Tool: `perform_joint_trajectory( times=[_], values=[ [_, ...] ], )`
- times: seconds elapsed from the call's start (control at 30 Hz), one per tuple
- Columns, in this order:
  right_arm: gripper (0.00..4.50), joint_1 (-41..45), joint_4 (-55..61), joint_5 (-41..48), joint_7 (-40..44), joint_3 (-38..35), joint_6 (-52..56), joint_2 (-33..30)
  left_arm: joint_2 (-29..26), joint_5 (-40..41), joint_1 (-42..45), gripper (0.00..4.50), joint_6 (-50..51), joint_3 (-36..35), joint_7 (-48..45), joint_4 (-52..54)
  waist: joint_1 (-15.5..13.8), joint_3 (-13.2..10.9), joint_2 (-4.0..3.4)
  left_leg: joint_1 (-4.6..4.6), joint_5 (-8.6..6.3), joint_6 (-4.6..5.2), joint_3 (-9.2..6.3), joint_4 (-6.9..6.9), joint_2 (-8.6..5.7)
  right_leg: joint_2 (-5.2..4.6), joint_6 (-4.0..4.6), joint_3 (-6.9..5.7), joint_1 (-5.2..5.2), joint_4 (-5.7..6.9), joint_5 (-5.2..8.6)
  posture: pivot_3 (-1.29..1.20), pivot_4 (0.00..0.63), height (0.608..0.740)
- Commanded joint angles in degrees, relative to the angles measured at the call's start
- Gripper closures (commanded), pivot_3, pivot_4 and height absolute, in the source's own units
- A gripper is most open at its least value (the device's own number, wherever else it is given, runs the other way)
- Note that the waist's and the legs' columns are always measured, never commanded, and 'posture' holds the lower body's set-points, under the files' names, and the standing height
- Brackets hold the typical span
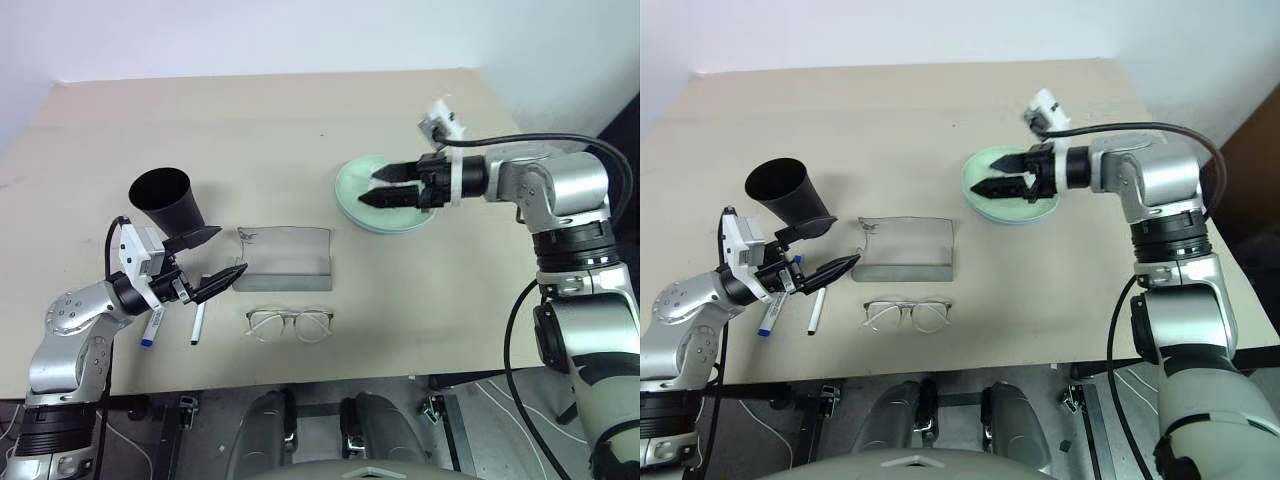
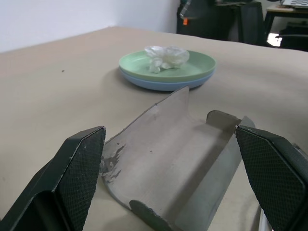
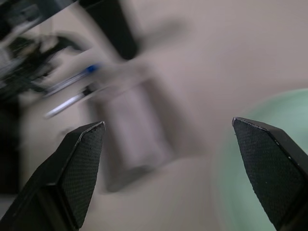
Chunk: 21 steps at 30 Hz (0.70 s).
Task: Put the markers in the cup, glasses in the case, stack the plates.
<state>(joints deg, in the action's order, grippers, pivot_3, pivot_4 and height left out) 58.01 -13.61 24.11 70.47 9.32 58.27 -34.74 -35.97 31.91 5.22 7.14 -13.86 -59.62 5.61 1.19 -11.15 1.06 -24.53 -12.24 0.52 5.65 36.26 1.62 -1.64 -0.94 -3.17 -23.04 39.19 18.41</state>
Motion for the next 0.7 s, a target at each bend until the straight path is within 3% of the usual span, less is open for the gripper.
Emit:
perform_joint_trajectory(
  times=[0.03,0.37,0.7],
  values=[
    [0.05,2.31,3.43,3.70,5.17,3.25,2.97,0.67,-0.22,0.19,0.31,0.00,-0.94,-1.06,0.28,1.11,-0.01,0.00,0.00,-0.02,0.00,0.00,0.00,-0.01,0.00,-0.01,0.00,0.00,-0.03,0.00,0.00,0.00,0.150,0.715],
    [0.05,3.99,3.83,4.98,15.17,17.75,4.19,6.82,0.34,-0.26,2.04,0.00,-0.77,0.32,0.83,0.24,0.29,0.00,0.00,-0.19,0.00,0.00,-0.01,-0.03,-0.01,-0.04,0.07,0.00,-0.23,-0.01,-0.02,0.00,0.150,0.715],
    [0.05,4.59,-1.07,0.68,16.01,25.97,1.73,11.61,0.42,-0.47,1.44,0.00,-1.02,0.57,1.27,0.78,1.36,0.01,0.01,-0.21,-0.01,0.00,-0.02,-0.01,-0.03,-0.07,0.08,-0.01,-0.23,-0.02,-0.04,0.00,0.150,0.715]
  ],
)
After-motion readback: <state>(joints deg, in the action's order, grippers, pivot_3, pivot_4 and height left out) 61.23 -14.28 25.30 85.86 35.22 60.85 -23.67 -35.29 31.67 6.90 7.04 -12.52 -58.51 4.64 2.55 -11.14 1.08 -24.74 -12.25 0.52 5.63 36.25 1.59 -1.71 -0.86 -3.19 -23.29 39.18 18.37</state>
